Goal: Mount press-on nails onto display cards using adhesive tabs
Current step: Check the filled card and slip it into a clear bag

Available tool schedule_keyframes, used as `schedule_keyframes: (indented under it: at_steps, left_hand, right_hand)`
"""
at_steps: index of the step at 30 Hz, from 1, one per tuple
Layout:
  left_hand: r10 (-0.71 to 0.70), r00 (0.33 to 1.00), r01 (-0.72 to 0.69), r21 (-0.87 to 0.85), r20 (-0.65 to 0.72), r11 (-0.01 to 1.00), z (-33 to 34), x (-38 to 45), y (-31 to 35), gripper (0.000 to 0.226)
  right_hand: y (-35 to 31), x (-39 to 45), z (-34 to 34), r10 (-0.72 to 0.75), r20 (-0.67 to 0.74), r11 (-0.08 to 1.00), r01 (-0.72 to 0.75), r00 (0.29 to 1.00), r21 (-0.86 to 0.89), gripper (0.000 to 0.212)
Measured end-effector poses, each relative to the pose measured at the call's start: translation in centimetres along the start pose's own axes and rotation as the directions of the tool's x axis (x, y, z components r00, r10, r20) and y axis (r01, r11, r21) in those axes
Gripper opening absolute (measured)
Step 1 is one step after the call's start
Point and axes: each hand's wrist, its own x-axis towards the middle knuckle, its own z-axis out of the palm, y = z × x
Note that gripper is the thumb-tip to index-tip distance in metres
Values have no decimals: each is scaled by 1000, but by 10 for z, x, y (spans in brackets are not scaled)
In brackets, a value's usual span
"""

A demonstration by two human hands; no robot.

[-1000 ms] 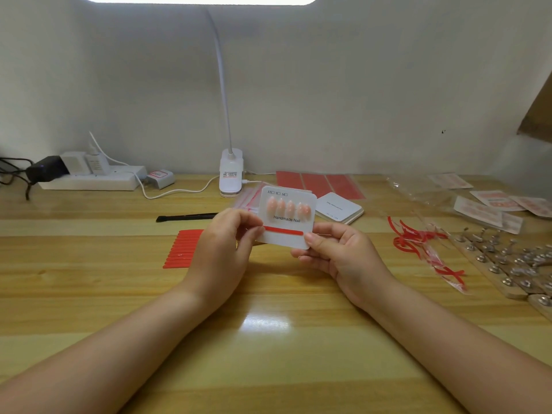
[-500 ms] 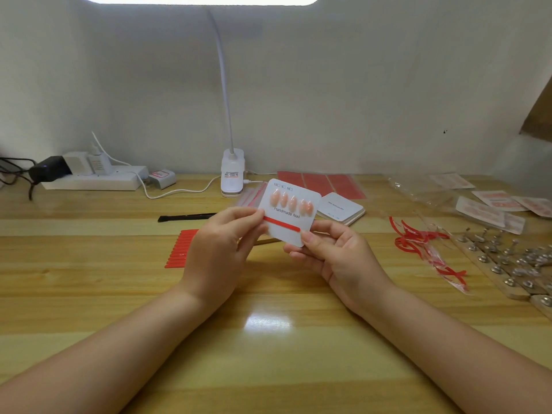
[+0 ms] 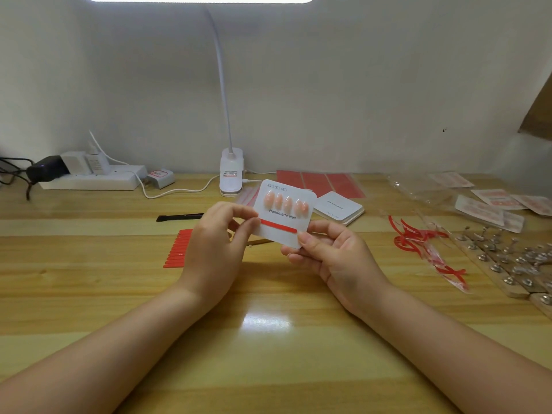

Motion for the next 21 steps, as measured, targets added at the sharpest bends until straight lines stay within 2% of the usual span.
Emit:
schedule_keyframes:
  at_steps: [4, 10, 12, 14, 16, 19, 21]
  left_hand:
    - [-24, 1000, 24, 30, 10, 999, 2, 0, 1, 4]
    - [142, 990, -139, 159, -12, 977, 1, -1, 2, 5]
    - [156, 988, -151, 164, -14, 975, 0, 0, 0, 6]
    - [110, 993, -105, 98, -38, 990, 0, 0, -1, 7]
    - [-5, 999, 3, -39, -49, 999, -1, 1, 0, 13]
    - [-203, 978, 211, -211, 55, 955, -1, 3, 1, 15]
    - [-268, 956, 292, -278, 122, 915, -1, 3, 2, 11]
  right_hand:
    - [1, -1, 2, 4, -29, 999, -5, 1000, -37, 16]
    - [2, -1, 4, 24, -113, 997, -32, 993, -70, 17]
    - [2, -1, 4, 24, -115, 997, -33, 993, -73, 18]
    - [2, -1, 4, 16, -113, 996, -25, 993, -82, 18]
    - [1, -1, 3, 4, -121, 996, -15, 993, -83, 18]
    - [1, -1, 2, -14, -131, 996, 3, 991, -85, 17]
    - [1, -1, 3, -33, -130, 994, 19, 991, -105, 16]
